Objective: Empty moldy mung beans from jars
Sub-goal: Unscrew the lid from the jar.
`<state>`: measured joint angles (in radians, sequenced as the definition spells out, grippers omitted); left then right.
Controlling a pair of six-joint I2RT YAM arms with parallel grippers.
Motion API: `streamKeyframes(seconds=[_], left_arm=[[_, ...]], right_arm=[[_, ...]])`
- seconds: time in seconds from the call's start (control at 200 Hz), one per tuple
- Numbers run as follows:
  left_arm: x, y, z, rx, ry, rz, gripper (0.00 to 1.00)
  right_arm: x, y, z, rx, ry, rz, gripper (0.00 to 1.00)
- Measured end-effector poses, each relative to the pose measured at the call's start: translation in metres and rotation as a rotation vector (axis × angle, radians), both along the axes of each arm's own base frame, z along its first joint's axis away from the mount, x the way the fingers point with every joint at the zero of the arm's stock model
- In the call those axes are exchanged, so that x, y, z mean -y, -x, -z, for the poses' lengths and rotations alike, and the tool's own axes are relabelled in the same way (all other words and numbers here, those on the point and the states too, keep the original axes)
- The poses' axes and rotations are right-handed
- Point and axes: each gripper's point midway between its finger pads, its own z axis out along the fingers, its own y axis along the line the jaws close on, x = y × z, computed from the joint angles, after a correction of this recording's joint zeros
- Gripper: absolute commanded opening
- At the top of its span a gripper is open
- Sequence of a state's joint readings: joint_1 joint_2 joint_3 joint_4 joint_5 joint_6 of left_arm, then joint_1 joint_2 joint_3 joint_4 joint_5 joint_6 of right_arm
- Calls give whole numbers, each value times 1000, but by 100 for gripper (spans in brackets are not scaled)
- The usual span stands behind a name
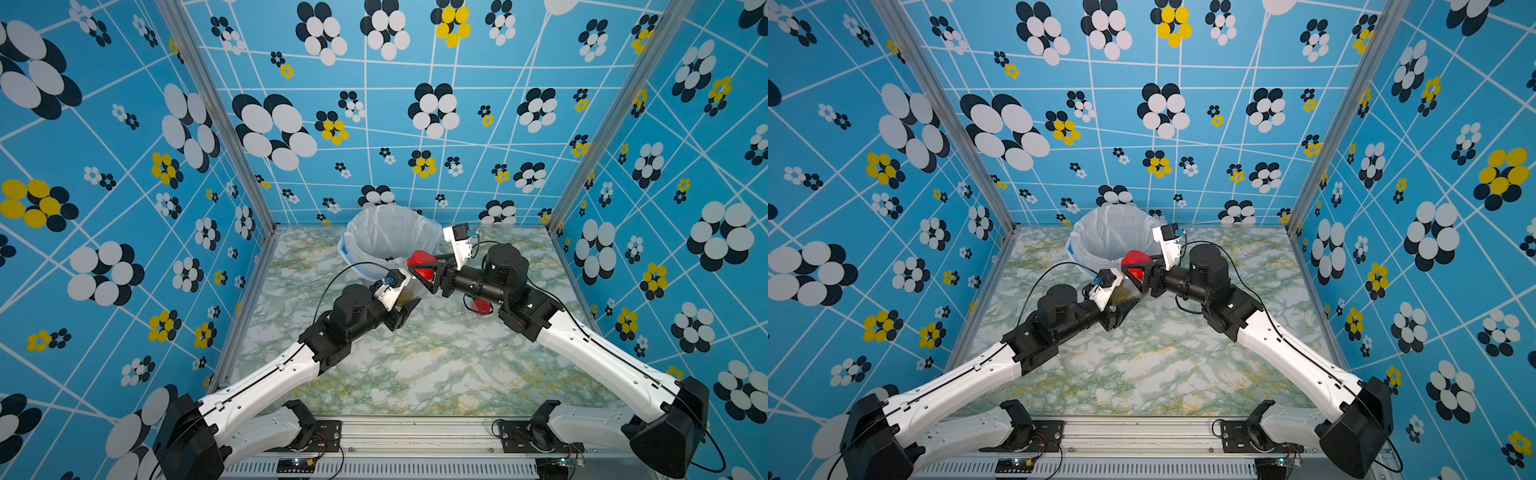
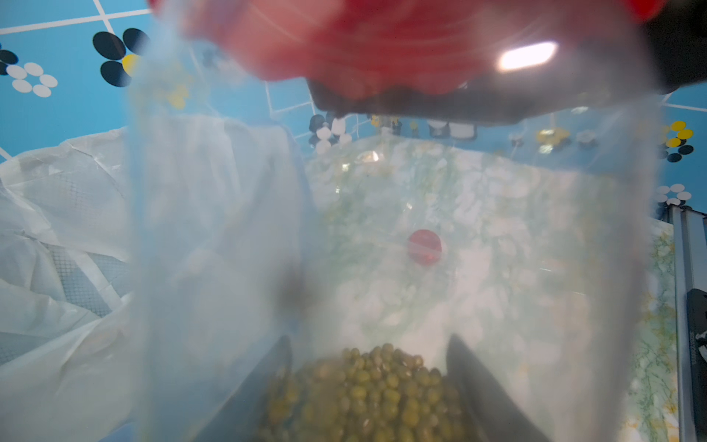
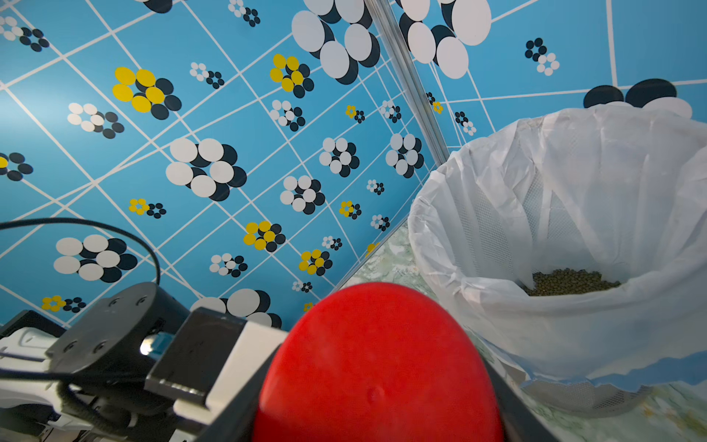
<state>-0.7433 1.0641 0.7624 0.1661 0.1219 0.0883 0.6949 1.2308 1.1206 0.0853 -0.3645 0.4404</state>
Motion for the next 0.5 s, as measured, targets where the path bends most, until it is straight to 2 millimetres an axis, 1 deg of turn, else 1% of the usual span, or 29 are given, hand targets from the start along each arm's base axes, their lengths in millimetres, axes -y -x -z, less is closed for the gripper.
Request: streamKeyframes(seconds=[0.21, 0.285, 0.395, 0.5], left_arm=[[-6, 9, 0, -23, 5, 88, 52], [-12, 6, 1, -35, 9, 85, 52], [-19, 0, 0, -43, 18, 60, 52], [-21, -1, -2, -42, 21, 49, 52]], right_arm=[[5, 8, -13, 114, 1, -69, 58], [6, 9, -17, 149, 4, -90, 58], [5, 12, -16, 173, 14, -112, 59], [7, 11, -18, 190, 21, -103, 59]])
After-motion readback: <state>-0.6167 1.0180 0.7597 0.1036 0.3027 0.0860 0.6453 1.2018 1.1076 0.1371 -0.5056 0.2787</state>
